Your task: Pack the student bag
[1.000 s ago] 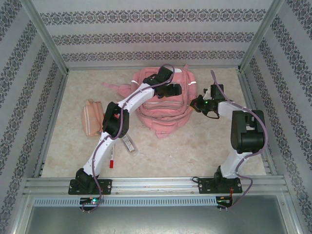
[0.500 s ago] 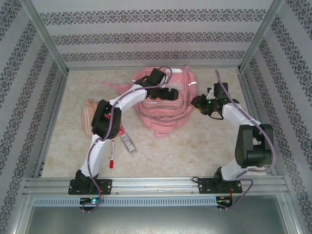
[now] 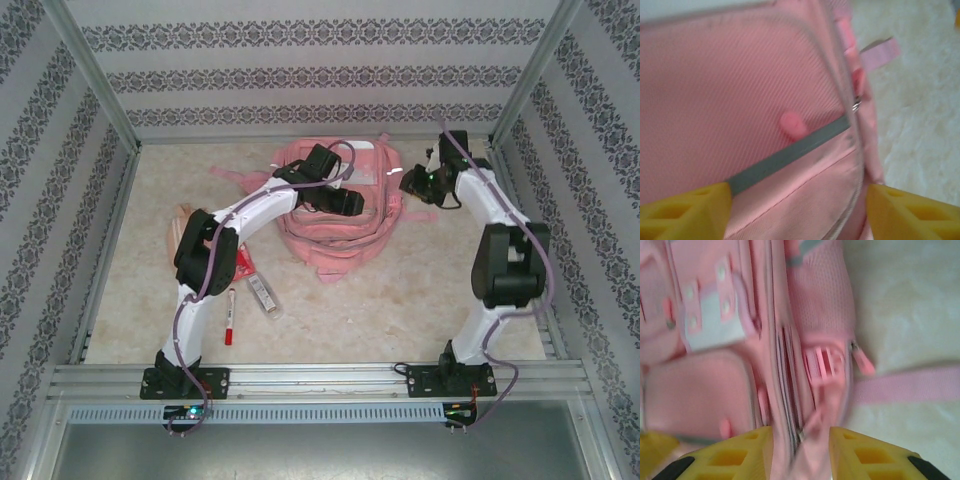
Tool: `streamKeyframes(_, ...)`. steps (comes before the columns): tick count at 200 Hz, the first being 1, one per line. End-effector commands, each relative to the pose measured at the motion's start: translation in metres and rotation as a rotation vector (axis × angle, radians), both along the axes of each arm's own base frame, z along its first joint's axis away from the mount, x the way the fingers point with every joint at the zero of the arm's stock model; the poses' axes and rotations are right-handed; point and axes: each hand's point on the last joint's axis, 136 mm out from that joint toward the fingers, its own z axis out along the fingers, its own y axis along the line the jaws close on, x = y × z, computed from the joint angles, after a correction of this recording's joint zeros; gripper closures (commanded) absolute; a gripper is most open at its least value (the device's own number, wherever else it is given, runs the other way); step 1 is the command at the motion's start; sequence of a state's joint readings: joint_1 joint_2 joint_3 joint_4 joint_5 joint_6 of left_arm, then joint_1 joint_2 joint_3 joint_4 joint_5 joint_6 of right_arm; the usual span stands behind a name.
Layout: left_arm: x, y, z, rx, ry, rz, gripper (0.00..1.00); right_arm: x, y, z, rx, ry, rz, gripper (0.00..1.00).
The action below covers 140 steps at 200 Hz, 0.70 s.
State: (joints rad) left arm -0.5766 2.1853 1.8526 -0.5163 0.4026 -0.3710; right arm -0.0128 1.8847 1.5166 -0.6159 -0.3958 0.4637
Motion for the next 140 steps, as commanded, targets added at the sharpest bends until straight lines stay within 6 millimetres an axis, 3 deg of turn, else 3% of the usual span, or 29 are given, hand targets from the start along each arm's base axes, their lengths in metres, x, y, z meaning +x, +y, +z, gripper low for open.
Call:
streamKeyframes(1,-0.008,0.017,-0.008,0.073,0.046,0.065,0.34,-0.031,0.003,-0.035,0.092,0.311,-0.110,0.67)
streamKeyframes(24,-0.002,0.029,-0.017,0.143,0.039,0.108,0.34,-0.030,0.004,-0.040,0.045,0.382,-0.150,0.70)
streamKeyframes(60,0.005,0.027,-0.027,0.141,0.059,0.143,0.34,-0.034,0.012,-0.047,-0.020,0.441,-0.241,0.79)
streamKeyframes(140,0.001,0.020,-0.036,0.087,0.097,0.159,0.37,-0.025,0.014,-0.079,-0.078,0.472,-0.295,0.77)
